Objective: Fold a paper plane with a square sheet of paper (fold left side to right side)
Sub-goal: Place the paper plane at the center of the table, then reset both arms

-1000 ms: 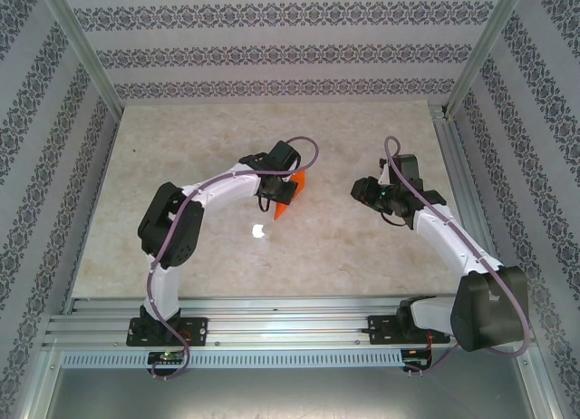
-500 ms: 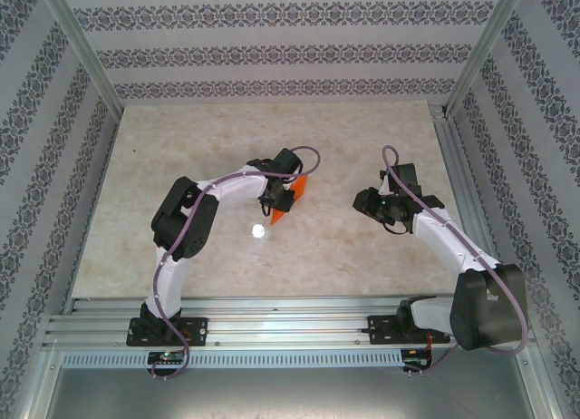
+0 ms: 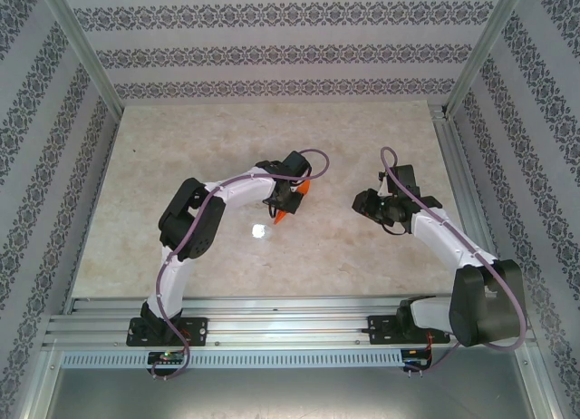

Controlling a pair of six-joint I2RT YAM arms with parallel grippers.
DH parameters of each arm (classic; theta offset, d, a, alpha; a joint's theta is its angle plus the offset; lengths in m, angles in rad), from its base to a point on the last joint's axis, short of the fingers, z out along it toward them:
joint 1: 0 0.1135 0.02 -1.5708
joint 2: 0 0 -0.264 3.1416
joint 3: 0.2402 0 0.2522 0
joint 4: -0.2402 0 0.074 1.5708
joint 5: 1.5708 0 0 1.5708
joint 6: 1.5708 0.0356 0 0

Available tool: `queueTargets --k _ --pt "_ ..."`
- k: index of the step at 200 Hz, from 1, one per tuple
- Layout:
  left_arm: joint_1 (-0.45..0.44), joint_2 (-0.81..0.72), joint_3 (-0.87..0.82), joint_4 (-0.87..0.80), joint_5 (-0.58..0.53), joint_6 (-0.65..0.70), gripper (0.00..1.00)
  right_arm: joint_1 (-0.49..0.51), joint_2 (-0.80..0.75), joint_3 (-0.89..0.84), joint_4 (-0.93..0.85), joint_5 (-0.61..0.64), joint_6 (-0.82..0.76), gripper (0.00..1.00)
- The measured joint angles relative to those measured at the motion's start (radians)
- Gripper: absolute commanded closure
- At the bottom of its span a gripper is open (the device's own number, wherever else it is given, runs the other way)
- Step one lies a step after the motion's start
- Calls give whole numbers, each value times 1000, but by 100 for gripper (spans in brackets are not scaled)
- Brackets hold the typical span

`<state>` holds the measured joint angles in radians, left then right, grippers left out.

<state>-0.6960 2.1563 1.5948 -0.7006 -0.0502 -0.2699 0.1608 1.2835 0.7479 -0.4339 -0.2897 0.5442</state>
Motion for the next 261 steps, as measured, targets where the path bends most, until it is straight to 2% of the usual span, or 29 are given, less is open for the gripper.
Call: queueTargets --k 24,30,40,92,112,150,176,195,214,221,228,246,261 --pt "0 0 0 0 0 0 99 0 2 0 0 -3 0 65" --pt "0 0 0 0 0 0 94 0 3 0 0 -3 0 65" --pt "1 0 0 0 0 -1 80 0 3 0 0 -3 0 65" --pt "10 0 35 -39 30 10 53 0 4 0 0 -3 0 63" --pt "15 -3 78 -61 41 18 37 0 4 5 -4 -3 -2 61" --pt "21 -71 108 -80 71 20 29 -29 4 40 -29 -6 -24 60" --pt "36 -174 93 -77 88 20 27 -69 -29 69 -50 -6 -56 59" --pt "72 -337 -8 -41 82 22 17 -97 -89 92 -74 14 -90 48" --pt "134 -551 -179 29 45 18 4 -115 -175 98 -83 72 -134 31" --pt "169 -636 -249 60 27 16 0 -121 -210 98 -84 100 -151 21" --pt "206 -710 -314 93 10 10 0 -125 -243 96 -79 131 -169 3" --pt "313 -859 -468 160 -46 4 0 -136 -341 54 -17 230 -225 2" --pt "386 -910 -555 201 -95 4 0 -140 -410 -31 75 311 -269 2"
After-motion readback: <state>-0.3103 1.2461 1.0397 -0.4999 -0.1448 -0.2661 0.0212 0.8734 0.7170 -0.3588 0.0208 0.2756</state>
